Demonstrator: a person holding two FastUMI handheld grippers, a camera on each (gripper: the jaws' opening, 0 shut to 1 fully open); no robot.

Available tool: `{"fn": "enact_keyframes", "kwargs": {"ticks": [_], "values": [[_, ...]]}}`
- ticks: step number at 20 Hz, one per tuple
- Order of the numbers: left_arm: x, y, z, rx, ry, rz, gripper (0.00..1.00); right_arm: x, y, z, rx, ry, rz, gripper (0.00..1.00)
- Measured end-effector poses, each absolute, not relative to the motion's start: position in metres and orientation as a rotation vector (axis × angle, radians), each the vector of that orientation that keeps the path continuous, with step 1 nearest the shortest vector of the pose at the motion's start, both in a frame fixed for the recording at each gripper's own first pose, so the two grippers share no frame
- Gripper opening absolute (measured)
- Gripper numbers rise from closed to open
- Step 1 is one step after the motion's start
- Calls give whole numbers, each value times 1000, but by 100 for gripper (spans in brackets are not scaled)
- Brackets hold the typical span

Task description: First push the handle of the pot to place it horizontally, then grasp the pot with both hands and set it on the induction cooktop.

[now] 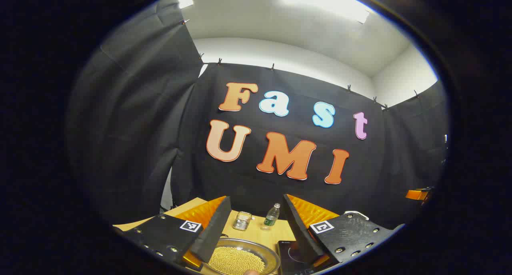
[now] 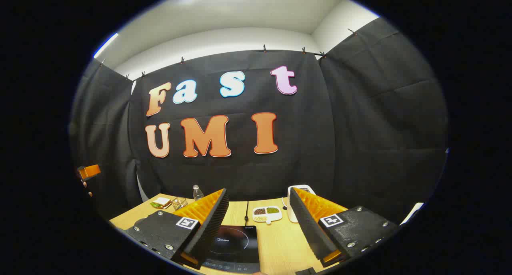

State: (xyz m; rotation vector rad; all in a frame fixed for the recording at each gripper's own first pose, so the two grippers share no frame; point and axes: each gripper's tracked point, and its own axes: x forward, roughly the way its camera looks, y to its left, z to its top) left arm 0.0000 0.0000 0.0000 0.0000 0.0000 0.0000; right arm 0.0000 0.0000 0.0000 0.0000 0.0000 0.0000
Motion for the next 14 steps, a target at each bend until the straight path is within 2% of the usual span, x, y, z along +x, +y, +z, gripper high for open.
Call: {"fn": "enact_keyframes", "kwargs": {"ticks": [1, 2, 3, 14], "values": [[-1, -4, -1, 22, 3, -8, 83, -1, -1, 0, 9, 5, 4, 95], [-1, -11, -2, 30, 7, -24, 83, -1, -2, 0, 17, 5, 6, 100], [-2, -19, -1, 25, 12, -46, 83, -1, -3, 1, 23, 3, 5, 95], [0, -36, -5, 64, 31, -69, 83, -6, -2, 3, 4, -3, 15, 95]]}}
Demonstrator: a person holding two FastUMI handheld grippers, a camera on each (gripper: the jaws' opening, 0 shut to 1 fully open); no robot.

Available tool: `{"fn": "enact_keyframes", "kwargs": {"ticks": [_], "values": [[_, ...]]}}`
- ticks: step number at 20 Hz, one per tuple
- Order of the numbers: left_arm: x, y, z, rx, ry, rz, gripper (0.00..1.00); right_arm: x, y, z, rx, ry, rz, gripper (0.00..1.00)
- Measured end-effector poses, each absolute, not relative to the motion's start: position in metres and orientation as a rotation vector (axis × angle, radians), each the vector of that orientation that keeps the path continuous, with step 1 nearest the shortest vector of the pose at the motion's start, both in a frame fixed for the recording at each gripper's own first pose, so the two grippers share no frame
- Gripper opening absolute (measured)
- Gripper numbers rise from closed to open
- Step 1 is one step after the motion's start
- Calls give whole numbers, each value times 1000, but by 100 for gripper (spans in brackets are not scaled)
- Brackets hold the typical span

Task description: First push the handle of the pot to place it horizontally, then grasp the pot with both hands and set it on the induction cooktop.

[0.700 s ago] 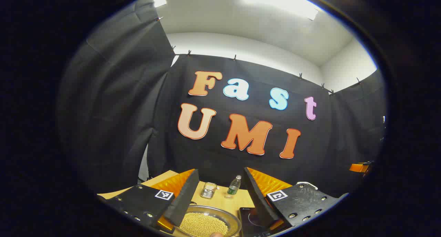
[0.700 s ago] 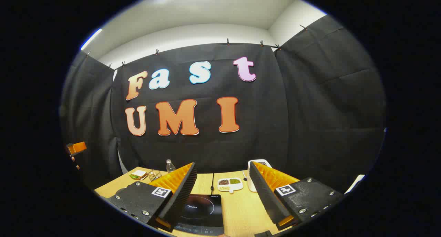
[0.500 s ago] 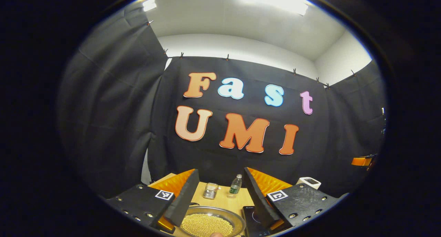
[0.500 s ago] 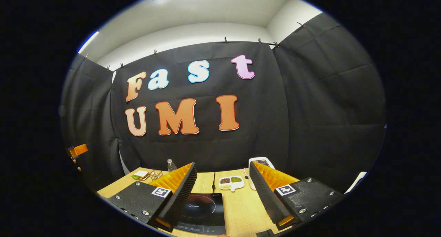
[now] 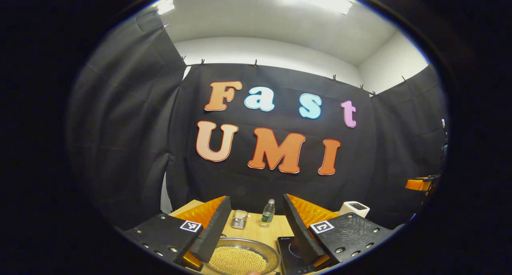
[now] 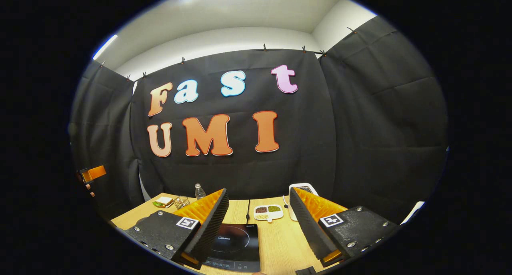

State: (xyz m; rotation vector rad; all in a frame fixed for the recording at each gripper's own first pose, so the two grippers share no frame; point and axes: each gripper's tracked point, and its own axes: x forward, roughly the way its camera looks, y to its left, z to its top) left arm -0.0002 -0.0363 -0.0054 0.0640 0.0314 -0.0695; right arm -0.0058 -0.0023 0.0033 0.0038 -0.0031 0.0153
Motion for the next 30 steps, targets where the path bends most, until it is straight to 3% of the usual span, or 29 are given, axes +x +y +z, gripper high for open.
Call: {"fn": "enact_keyframes", "kwargs": {"ticks": [14, 21, 25, 28, 30], "values": [[-5, -43, 38, 40, -37, -114, 83, -17, -5, 13, -1, -21, 3, 94], [-2, -31, 22, 34, 15, -89, 83, -19, -4, 13, -3, -22, 7, 95], [-1, -45, 18, -18, 23, -174, 87, -18, -7, 13, -1, -26, -2, 95], [-1, -48, 12, -15, 29, -211, 76, -17, -6, 10, -1, -19, -2, 95], [-1, -47, 12, -1, 25, -207, 60, -16, -6, 7, -11, -12, -3, 95]]}}
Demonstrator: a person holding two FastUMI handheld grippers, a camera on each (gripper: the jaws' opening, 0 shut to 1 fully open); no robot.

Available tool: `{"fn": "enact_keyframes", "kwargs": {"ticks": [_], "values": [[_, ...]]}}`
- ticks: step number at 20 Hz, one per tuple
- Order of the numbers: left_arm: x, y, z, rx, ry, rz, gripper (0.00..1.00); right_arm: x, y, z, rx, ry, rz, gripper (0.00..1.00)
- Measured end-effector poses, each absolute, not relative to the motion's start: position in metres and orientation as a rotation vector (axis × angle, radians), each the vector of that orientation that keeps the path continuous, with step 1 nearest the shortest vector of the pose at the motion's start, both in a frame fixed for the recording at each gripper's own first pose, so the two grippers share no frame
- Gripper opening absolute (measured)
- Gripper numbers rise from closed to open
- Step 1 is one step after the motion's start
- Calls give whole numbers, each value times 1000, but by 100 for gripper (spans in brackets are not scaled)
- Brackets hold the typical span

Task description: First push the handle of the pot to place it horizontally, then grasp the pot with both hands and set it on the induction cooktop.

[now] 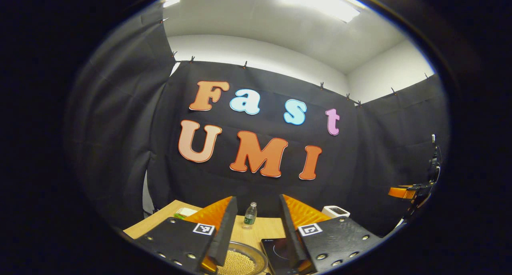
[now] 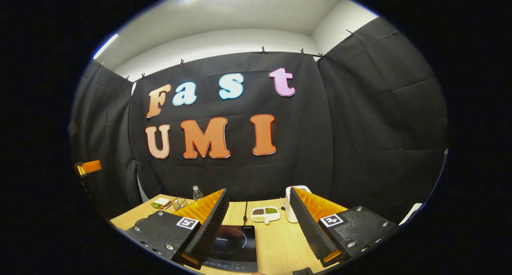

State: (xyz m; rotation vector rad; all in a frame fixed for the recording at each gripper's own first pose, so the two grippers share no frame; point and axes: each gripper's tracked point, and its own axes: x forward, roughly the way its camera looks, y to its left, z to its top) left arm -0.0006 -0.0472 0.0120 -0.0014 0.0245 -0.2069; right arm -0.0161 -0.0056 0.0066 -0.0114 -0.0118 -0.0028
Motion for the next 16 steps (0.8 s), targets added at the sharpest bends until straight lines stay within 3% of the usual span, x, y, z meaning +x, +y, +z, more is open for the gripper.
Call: {"fn": "enact_keyframes", "kwargs": {"ticks": [3, 5, 7, 10, 16], "values": [[-2, -48, 9, -7, 32, -215, 35, -15, -5, 7, -14, -14, 0, 95], [-4, -51, 5, 3, 44, -231, 32, -16, -4, 8, -9, -19, 2, 95], [-4, -49, 0, 29, 57, -230, 13, -16, -4, 9, -6, -23, 2, 94], [-4, -48, -7, 54, 81, -227, 2, -17, -5, 10, 0, -25, 0, 95], [-9, -53, -36, 99, 157, -264, 2, -17, -3, 9, 1, -22, 2, 95]]}}
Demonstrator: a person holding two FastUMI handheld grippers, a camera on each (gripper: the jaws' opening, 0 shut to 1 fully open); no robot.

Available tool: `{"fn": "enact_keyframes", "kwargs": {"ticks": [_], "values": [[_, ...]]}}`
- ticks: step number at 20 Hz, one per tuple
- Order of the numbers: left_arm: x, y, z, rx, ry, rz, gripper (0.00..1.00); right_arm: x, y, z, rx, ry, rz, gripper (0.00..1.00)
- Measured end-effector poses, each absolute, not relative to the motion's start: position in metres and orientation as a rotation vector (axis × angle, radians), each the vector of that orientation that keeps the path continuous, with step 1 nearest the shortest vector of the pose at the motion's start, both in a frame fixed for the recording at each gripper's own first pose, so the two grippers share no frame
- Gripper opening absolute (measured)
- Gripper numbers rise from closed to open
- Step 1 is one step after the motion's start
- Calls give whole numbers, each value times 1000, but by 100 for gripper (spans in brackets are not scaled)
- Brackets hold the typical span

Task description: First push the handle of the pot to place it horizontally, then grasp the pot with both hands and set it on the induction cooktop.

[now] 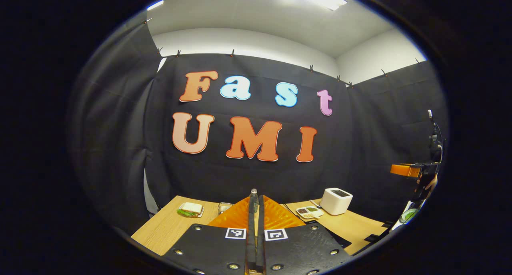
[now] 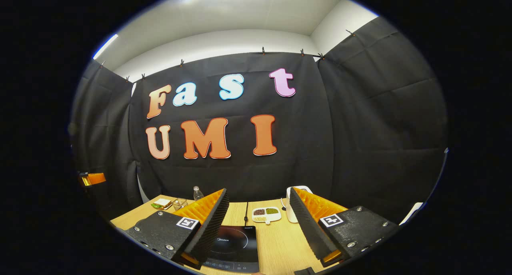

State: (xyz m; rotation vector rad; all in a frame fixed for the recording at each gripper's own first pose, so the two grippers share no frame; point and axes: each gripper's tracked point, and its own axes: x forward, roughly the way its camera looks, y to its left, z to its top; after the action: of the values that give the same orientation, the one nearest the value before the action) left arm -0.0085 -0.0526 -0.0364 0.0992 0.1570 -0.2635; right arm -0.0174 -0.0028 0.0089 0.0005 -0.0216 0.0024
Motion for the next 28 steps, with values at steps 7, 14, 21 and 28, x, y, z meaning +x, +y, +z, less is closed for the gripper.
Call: {"fn": "enact_keyframes", "kwargs": {"ticks": [7, 14, 21, 28], "values": [[-16, -54, -87, 104, 288, -297, 2, -15, 4, 4, -13, -5, 18, 95], [-40, -54, -145, 189, 436, -342, 2, -12, 4, -2, -13, 5, 23, 95], [-67, -50, -190, 224, 555, -371, 2, -13, 2, -10, -6, 21, 21, 95], [-92, -25, -235, 254, 675, -339, 2, -14, 6, -20, 5, 44, 39, 95]]}}
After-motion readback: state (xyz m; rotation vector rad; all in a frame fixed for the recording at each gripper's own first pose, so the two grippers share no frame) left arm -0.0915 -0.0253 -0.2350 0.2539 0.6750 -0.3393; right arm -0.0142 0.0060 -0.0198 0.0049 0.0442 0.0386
